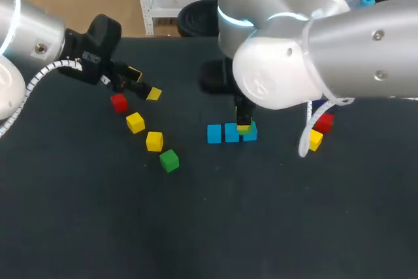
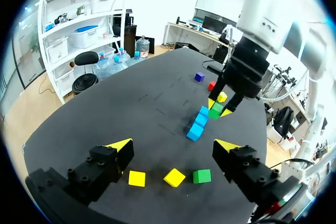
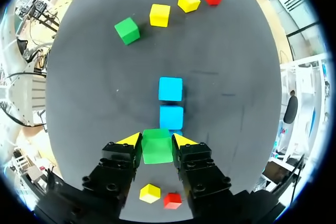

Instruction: Place the blue cubes, place green cubes on the blue cubes, place the yellow cubes on the green cubes, then place the red cubes on the yellow cubes, and place purple cube on the red cubes.

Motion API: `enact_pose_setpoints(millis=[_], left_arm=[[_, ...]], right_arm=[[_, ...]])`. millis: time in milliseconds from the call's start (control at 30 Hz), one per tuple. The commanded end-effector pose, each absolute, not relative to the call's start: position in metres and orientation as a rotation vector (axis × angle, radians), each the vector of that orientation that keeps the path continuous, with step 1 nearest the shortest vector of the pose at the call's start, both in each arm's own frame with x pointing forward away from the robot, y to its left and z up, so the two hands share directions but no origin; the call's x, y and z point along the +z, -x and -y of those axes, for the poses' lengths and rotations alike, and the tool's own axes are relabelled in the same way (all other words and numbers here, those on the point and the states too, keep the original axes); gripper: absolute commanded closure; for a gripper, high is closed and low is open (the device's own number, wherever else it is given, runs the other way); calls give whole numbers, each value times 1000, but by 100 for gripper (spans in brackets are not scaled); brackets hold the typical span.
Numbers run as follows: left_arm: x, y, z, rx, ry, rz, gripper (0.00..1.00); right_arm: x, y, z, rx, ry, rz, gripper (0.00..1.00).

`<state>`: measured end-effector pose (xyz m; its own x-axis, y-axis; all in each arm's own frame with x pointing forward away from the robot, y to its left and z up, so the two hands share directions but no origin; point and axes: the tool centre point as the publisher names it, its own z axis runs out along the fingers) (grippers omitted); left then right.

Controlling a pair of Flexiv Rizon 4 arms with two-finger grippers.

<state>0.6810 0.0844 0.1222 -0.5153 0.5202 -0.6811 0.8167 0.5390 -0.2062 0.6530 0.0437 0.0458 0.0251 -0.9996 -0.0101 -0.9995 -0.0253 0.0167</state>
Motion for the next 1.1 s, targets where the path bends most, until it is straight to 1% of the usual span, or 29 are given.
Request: enact_pose_setpoints(millis=[33, 1100], left_arm=[[121, -681, -86, -704, -1077, -2216, 0], [121, -681, -86, -704, -1077, -2216, 0]], right_arm=[[42, -661, -48, -40, -2229, 2179, 100], [33, -671, -46, -33, -2218, 2183, 100]])
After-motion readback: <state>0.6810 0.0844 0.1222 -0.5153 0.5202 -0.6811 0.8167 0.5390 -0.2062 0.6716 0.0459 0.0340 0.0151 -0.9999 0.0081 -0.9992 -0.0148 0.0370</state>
